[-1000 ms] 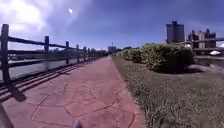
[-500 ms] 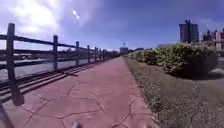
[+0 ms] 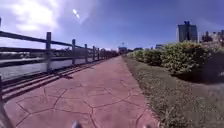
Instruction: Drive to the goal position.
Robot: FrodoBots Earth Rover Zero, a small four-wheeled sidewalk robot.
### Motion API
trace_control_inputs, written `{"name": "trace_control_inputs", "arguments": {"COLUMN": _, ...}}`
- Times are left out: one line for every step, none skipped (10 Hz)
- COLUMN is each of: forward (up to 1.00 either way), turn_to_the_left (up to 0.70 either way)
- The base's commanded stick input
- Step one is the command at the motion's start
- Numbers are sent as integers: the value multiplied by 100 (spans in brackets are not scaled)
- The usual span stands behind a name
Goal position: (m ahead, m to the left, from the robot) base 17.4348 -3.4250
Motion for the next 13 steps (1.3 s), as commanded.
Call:
{"name": "trace_control_inputs", "arguments": {"forward": 70, "turn_to_the_left": 0}}
{"name": "trace_control_inputs", "arguments": {"forward": 70, "turn_to_the_left": 0}}
{"name": "trace_control_inputs", "arguments": {"forward": 70, "turn_to_the_left": 0}}
{"name": "trace_control_inputs", "arguments": {"forward": 70, "turn_to_the_left": 0}}
{"name": "trace_control_inputs", "arguments": {"forward": 70, "turn_to_the_left": 0}}
{"name": "trace_control_inputs", "arguments": {"forward": 70, "turn_to_the_left": 0}}
{"name": "trace_control_inputs", "arguments": {"forward": 70, "turn_to_the_left": 0}}
{"name": "trace_control_inputs", "arguments": {"forward": 70, "turn_to_the_left": 0}}
{"name": "trace_control_inputs", "arguments": {"forward": 70, "turn_to_the_left": 0}}
{"name": "trace_control_inputs", "arguments": {"forward": 70, "turn_to_the_left": 0}}
{"name": "trace_control_inputs", "arguments": {"forward": 70, "turn_to_the_left": 0}}
{"name": "trace_control_inputs", "arguments": {"forward": 70, "turn_to_the_left": 0}}
{"name": "trace_control_inputs", "arguments": {"forward": 70, "turn_to_the_left": 0}}
